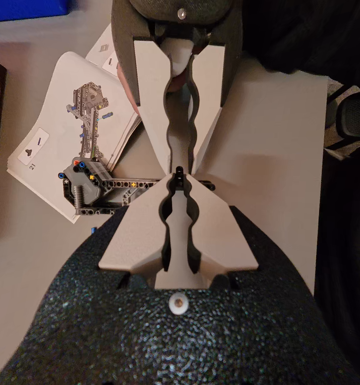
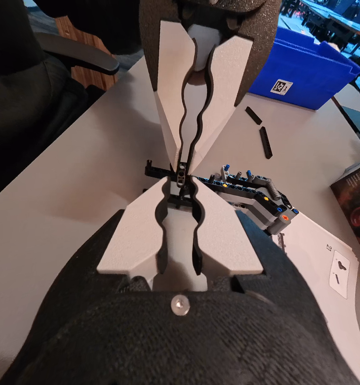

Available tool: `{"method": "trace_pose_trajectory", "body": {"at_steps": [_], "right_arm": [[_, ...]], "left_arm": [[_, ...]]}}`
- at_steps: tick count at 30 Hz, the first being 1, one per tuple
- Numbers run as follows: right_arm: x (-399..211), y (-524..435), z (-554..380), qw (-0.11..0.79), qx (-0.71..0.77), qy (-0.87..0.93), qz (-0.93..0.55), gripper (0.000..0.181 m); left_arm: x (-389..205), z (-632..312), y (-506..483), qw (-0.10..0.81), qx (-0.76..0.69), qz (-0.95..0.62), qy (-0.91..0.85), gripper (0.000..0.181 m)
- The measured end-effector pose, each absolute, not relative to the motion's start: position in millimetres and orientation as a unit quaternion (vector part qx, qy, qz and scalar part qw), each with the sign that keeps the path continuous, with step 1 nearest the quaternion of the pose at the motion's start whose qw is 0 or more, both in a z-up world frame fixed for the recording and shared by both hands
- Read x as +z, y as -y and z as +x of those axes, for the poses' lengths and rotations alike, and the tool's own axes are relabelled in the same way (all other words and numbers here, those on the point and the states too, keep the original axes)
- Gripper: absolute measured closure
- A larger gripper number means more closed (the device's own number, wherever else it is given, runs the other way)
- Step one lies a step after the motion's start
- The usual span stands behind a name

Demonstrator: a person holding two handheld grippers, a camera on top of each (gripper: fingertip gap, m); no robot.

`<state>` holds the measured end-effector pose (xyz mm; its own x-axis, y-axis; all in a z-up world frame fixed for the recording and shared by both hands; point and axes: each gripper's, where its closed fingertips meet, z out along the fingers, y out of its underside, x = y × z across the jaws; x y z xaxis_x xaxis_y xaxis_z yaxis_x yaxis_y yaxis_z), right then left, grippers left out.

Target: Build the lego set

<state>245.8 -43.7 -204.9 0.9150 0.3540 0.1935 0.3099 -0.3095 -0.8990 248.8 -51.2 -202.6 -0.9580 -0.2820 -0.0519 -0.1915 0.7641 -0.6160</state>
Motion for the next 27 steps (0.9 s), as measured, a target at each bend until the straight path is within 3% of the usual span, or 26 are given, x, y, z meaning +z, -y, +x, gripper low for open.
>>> {"method": "trace_pose_trajectory", "body": {"at_steps": [1,12,27], "right_arm": [[-208.1,45.0,247.3,0.543,0.02,0.202,-0.815,0.164],[-216.2,48.8,248.1,0.514,0.093,0.13,-0.843,0.146],[-232.0,45.3,253.0,0.471,0.087,0.097,-0.873,0.152]], "left_arm": [[-202.7,248.8,51.3,0.07,-0.324,-0.127,-0.935,0.177],[-199.6,247.8,49.1,0.058,-0.427,-0.104,-0.896,0.177],[-185.6,250.0,32.5,0.091,-0.493,-0.101,-0.86,0.177]]}}
